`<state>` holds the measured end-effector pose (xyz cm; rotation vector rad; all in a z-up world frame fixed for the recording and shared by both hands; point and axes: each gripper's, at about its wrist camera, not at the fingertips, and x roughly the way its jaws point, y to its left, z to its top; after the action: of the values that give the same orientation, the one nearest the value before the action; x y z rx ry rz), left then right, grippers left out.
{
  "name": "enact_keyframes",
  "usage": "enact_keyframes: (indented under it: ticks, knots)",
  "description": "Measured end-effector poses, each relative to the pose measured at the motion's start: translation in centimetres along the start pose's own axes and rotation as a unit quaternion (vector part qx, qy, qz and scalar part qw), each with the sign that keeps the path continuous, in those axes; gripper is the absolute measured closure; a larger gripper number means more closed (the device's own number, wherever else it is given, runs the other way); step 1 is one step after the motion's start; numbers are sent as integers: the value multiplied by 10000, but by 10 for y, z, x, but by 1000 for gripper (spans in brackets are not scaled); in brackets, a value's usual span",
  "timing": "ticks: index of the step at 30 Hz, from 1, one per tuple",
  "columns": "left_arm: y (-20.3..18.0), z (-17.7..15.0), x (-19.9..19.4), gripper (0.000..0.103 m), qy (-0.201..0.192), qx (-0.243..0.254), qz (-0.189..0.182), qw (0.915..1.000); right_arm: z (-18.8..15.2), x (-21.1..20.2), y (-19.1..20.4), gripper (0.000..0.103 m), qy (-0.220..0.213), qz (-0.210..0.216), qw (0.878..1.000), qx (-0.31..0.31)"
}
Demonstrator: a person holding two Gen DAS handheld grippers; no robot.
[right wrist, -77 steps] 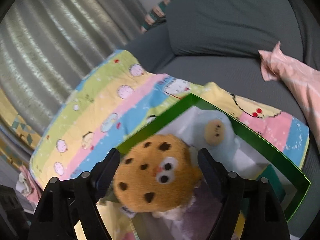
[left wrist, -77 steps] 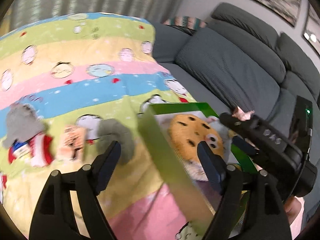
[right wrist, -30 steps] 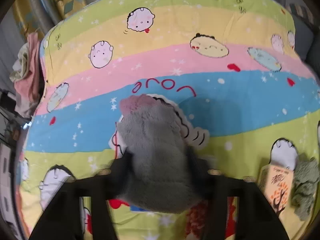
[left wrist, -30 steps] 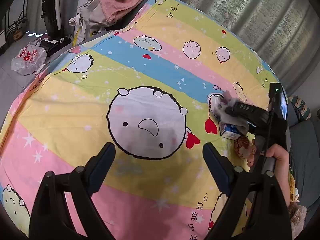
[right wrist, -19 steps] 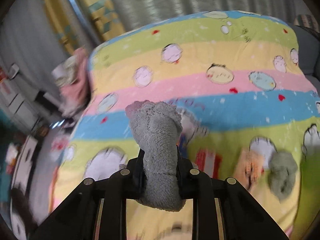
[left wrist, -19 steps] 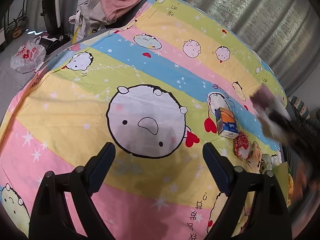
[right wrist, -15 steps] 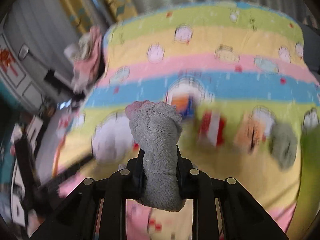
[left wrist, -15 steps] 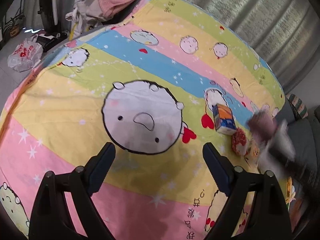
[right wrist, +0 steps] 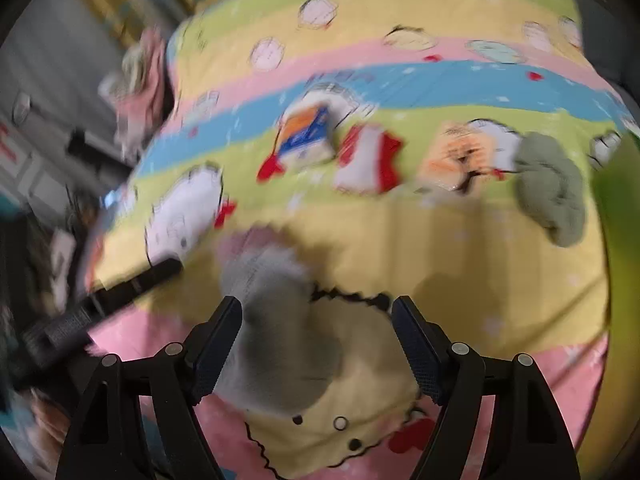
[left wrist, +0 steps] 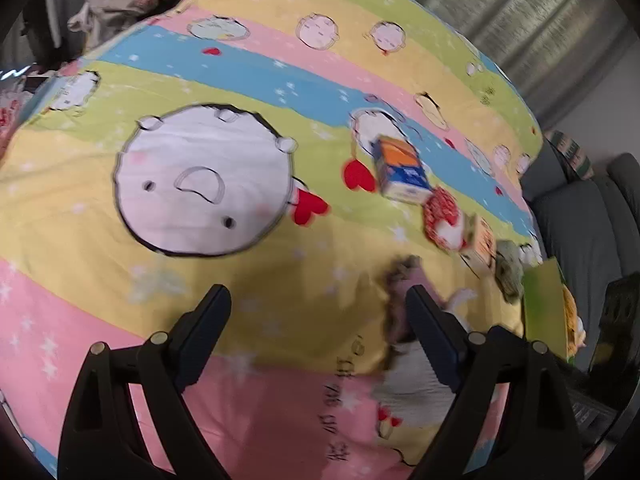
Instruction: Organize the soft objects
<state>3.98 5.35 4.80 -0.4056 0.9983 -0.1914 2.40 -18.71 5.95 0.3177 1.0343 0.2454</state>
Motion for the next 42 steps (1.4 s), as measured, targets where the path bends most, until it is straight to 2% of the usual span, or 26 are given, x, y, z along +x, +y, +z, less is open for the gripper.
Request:
enact_keyframes:
  ticks: [4,5,8,10,12,14,16,18,20,23,27,33,38,42]
  knots:
    - [-16,-9,7,15,296,203,-350,9987,4,-9,-19,25,-237,361,9976,543]
    - [-22,-12,10,15,415,299,-462,9976,3,-8,-23,25,-214,453,9966,648]
    - [-39,-22,16,18,767,578,-794,9922,0,-3,-23,34,-103,860,9931,789]
    - [-47,-29,19,23,934,663,-920,9892,-2,6,-17,36,91,1031,9919,736]
    - [-55,-35,23,39,1030,771,-1027,9864,-5,15,-12,36,226,1100,9912,697]
    - [-61,-41,28,49,1113,884,-1029,9845,-8,29,-8,37,455,1156,9898,700]
    - [-62,-43,34,53,1196,911,-980,9838,-10,48,-7,39,709,1371,9852,741]
    - [-61,-45,41,65,1268,875,-940,9836,-13,65,-11,53,993,1464,9798,935]
    - [-63,-45,41,70,1161,987,-829,9848,-14,62,-7,54,877,1404,9827,829]
    - [-63,-46,41,74,1105,1023,-864,9848,-15,61,-1,55,824,1331,9854,674]
    - [-68,-46,37,75,936,1192,-865,9847,-13,51,1,60,694,1657,9814,676]
    - [-83,-44,15,76,341,1518,-1111,9816,-7,19,8,60,141,1673,9850,401]
    - [-101,-43,-4,78,-122,1756,-1345,9752,0,-18,-5,60,-456,1684,9836,451]
    - [-133,-40,-14,79,-391,2105,-1523,9649,4,-48,-27,60,-903,1655,9798,667]
